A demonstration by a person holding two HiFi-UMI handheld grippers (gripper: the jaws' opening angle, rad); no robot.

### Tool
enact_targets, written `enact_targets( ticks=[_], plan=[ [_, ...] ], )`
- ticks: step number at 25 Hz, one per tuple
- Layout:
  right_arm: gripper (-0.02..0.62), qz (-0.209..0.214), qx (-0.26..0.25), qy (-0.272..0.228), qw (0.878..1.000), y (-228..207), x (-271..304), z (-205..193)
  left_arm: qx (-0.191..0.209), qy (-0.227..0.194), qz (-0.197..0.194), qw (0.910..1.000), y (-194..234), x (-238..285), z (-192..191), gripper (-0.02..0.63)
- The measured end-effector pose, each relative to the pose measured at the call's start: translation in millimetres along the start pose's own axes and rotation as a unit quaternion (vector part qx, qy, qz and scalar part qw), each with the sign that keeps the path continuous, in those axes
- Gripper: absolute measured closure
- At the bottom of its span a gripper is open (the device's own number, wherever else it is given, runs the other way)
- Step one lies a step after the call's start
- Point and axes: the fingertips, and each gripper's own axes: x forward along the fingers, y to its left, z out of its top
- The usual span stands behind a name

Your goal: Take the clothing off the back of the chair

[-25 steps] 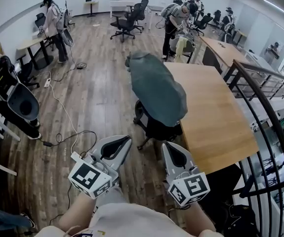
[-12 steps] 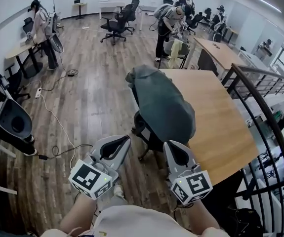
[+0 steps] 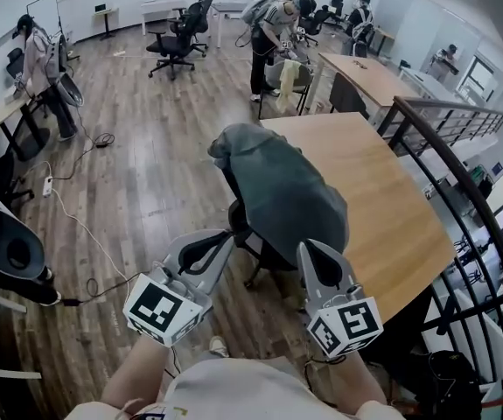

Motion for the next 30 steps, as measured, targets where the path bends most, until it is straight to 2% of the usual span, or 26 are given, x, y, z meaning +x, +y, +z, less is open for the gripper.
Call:
enact_targets(
  ticks=[6,13,18,27,30],
  plan=[
    [0.595,-0.027,0.011,-0.003,1.000,-10.8,13.7,-4.7,0.002,0.009,-0.028,0.9996,14.4,16.4,-8.9,0.606],
    [0.595,-0.029,0.011,0.011,0.999,-32.6,18.9,-17.5,-0.002,0.016,-0.033,0.9993,11.6,37.1,-15.3,0.606],
    [0.595,-0.037,0.016,0.017,0.999,-59.9,21.0,-19.7,-0.005,0.002,-0.003,1.0000,19.5,48.2,-7.1,0.606],
    [0.595,-0.028,0.011,0.017,0.999,-84.0,18.6,-17.3,-0.017,0.007,0.012,0.9998,8.9,71.4,-9.9,0.606],
    [0.594,-0.017,0.019,-0.001,1.000,-85.3,16.6,-11.7,-0.017,0.008,0.015,0.9997,5.8,76.3,-10.0,0.606]
  ],
)
